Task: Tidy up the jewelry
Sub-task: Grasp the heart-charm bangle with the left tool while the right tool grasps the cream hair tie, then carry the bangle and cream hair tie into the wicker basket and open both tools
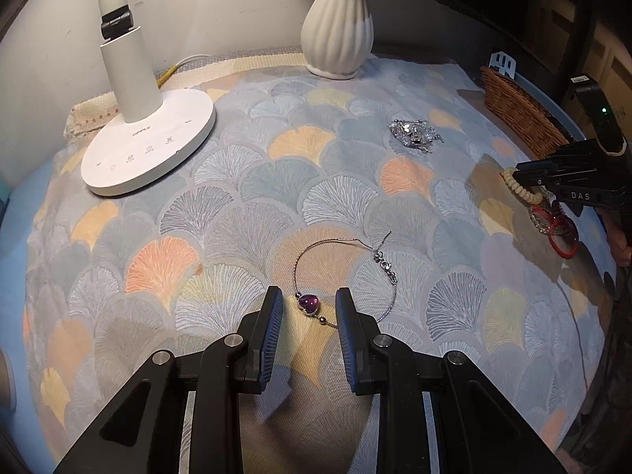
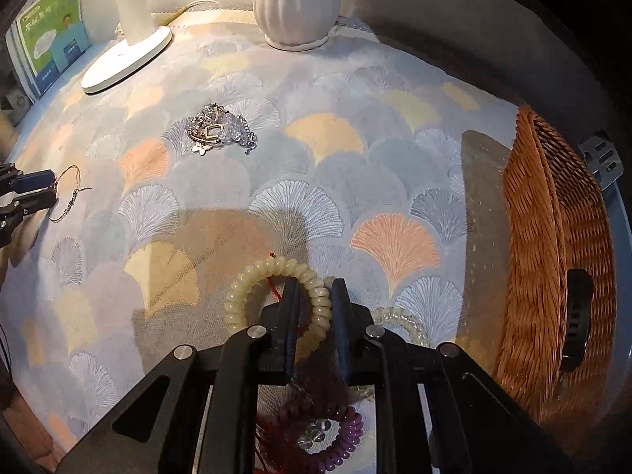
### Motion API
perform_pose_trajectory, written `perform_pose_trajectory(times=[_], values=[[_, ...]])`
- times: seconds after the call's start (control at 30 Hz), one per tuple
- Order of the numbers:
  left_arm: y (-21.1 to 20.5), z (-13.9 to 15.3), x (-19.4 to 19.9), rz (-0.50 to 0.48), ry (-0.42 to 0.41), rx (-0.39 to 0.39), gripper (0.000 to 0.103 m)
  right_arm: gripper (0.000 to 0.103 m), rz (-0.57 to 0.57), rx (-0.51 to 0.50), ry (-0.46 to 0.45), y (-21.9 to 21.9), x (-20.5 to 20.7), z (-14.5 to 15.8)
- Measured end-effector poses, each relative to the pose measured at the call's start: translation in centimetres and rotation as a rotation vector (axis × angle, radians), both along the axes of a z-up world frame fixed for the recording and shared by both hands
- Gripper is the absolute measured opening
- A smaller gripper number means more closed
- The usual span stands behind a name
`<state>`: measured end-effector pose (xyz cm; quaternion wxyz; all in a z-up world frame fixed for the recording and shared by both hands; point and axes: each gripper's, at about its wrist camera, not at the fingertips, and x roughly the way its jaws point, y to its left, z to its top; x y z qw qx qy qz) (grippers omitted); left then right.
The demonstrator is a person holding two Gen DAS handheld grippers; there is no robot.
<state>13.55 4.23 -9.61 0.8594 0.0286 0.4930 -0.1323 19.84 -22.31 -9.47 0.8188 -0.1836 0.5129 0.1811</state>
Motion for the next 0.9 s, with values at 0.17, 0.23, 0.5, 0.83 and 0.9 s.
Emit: perform_pose_trajectory(times=[0.17, 0.23, 0.5, 0.83, 0.9], values=[[0.0, 0.1, -0.3, 0.013, 0.002, 0.013, 0.028, 0.019, -0.009, 0.038, 0.011, -0.4, 0.3, -0.1], [0.0, 0.1, -0.3, 0.018, -0.002, 0.013, 0.028, 0.019, -0.008, 0.034, 0.008, -0.4, 0.1, 0.0], [-0.6, 0.3, -0.4, 0.029, -0.030, 0.040, 0.011, 0.013, -0.025, 0.064, -0.029, 0.0, -1.5, 0.9], [-1.6, 7.3, -2.8, -0.048, -0.142, -0.140, 0.010, 0.013, -0.060, 0.180, -0.143, -1.7, -5.9, 7.7], [-2.4, 9.0, -3.5, -0.077, -0.167, -0.158, 0.010, 0.013, -0.082, 0.195, -0.166, -2.5, -6.9, 8.9]])
